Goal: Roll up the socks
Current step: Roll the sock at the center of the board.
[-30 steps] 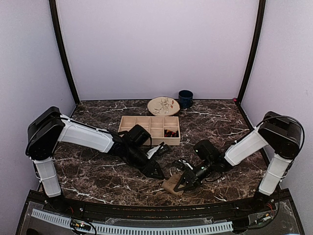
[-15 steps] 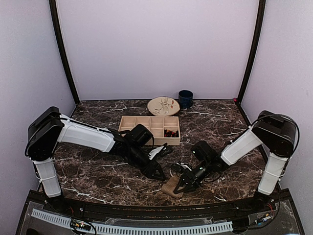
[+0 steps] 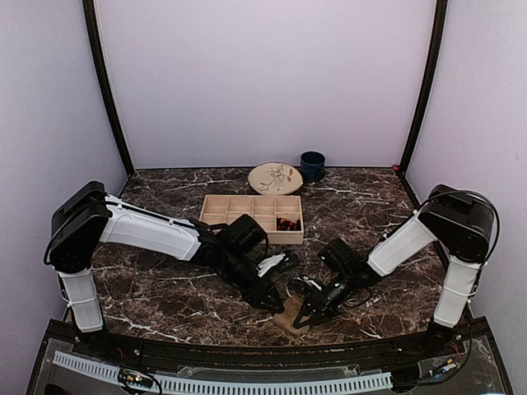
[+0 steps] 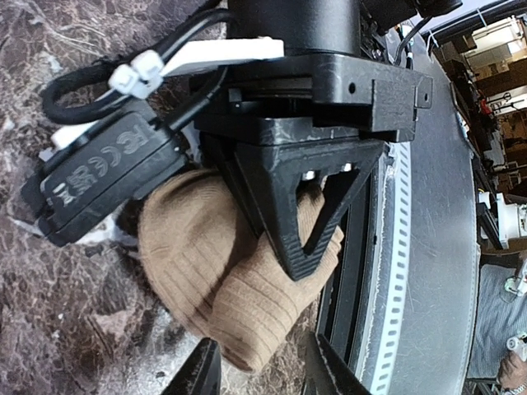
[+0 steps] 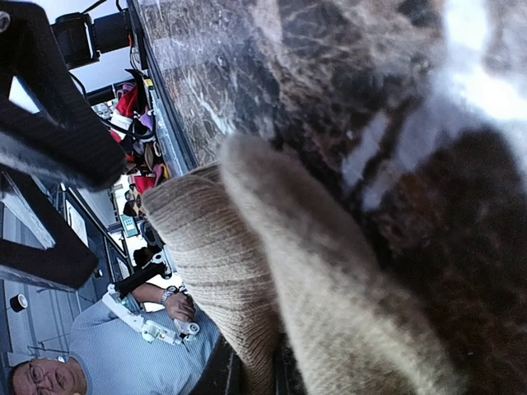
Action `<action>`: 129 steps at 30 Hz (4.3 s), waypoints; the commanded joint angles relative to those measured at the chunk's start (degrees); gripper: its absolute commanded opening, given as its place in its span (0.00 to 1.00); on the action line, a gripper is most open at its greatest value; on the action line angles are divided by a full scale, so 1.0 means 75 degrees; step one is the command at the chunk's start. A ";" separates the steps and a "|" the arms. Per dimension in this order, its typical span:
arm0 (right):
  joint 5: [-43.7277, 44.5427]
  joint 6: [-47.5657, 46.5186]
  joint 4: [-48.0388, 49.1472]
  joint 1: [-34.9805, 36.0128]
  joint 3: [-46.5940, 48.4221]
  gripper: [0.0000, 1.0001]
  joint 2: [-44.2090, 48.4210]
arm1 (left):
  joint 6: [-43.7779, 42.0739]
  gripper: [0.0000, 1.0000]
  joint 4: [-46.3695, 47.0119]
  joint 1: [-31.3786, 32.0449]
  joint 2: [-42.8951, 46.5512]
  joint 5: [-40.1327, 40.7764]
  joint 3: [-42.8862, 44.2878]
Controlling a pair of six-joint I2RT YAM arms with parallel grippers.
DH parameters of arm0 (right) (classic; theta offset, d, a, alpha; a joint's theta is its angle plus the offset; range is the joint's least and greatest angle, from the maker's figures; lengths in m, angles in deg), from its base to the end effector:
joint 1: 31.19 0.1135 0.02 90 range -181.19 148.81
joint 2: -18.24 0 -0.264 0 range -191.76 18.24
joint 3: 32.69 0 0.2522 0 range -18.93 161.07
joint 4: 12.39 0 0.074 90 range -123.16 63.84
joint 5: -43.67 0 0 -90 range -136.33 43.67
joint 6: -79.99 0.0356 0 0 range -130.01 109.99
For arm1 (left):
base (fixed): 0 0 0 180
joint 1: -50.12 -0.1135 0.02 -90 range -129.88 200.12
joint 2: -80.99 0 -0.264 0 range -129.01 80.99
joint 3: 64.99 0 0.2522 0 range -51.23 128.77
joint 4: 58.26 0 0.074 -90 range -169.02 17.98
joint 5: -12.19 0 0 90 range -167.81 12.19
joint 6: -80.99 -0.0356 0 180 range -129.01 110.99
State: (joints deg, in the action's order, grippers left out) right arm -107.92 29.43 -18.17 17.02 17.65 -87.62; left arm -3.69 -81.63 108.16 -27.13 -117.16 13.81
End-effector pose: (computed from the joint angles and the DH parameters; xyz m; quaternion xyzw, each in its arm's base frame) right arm 0.1623 0.2286 0.0798 0.1901 -0.8201 -0.5053 0.1899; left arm 0.1839 -0.3373 0.1602 0.4926 0.7516 -0.4296 0.0888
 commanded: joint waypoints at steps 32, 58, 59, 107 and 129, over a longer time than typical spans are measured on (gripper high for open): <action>0.0531 -0.0072 -0.0197 -0.0039 0.0087 0.15 -0.0104 | -0.0483 0.39 -0.0759 0.0890 -0.0512 0.1112 0.0180; 0.1000 -0.0241 -0.0613 -0.0062 0.0028 0.33 -0.0018 | -0.0115 0.12 -0.0910 0.1367 -0.1682 0.2031 -0.0054; 0.1034 -0.0243 -0.0619 -0.0065 0.0021 0.34 0.0017 | -0.0077 0.11 -0.0911 0.1367 -0.1694 0.2009 -0.0092; 0.9386 -0.1193 -0.3878 0.2623 -0.0504 0.47 0.6245 | -0.0051 0.11 -0.2018 0.1086 -0.2225 0.1520 0.0820; 1.2135 -0.1344 -0.4085 0.5650 0.0696 0.55 0.3617 | -0.0203 0.11 -0.2141 0.0757 -0.2249 0.1059 0.0879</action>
State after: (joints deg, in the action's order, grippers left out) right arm -18.74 21.52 -50.08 58.57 20.95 -58.34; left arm -3.95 -85.84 114.13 -39.11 -116.13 23.66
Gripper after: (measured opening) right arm 0.549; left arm 0.113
